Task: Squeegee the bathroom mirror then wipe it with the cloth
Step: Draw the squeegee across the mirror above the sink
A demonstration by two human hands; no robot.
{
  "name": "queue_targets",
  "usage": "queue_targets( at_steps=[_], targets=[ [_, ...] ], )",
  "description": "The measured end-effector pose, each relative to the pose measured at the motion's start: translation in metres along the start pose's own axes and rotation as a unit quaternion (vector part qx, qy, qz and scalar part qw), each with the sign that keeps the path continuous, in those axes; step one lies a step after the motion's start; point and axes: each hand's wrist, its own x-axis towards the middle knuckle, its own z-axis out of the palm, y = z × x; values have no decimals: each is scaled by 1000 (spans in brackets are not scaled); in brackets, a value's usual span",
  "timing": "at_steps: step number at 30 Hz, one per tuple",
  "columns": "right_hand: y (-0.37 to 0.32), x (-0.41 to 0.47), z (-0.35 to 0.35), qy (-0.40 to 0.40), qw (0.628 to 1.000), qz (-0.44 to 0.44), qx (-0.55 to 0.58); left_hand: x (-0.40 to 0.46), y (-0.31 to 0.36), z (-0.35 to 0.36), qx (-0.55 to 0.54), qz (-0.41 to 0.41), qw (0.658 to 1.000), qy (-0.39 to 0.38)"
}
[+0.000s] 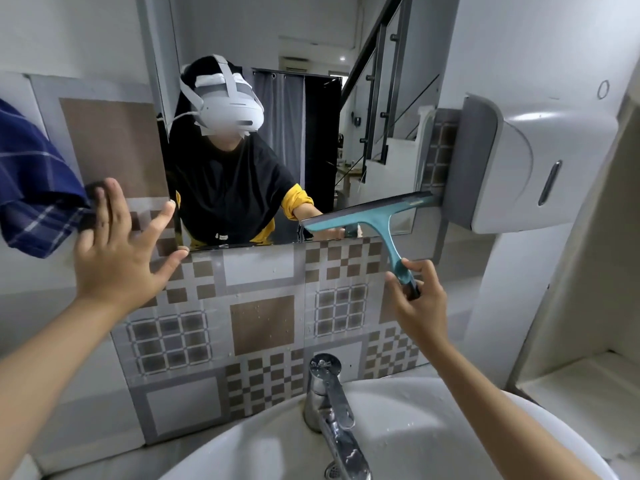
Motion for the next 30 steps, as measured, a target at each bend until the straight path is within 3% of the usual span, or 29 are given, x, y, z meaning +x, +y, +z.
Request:
queue_targets(
  at_steps=[10,19,24,30],
  targets=[
    [-36,-26,41,73,986,102,111,0,0,0,-5,-12,1000,-10],
    [-88,-33,88,119,916,263,279,2,-3,-2,-23,-21,999,-37],
    [-105,-48,114,120,906,283,290,3,-5,-6,-20,-9,999,-47],
    [-121,-80,152,73,922,254,282,4,-5,-11,-39,-13,997,-61]
  ],
)
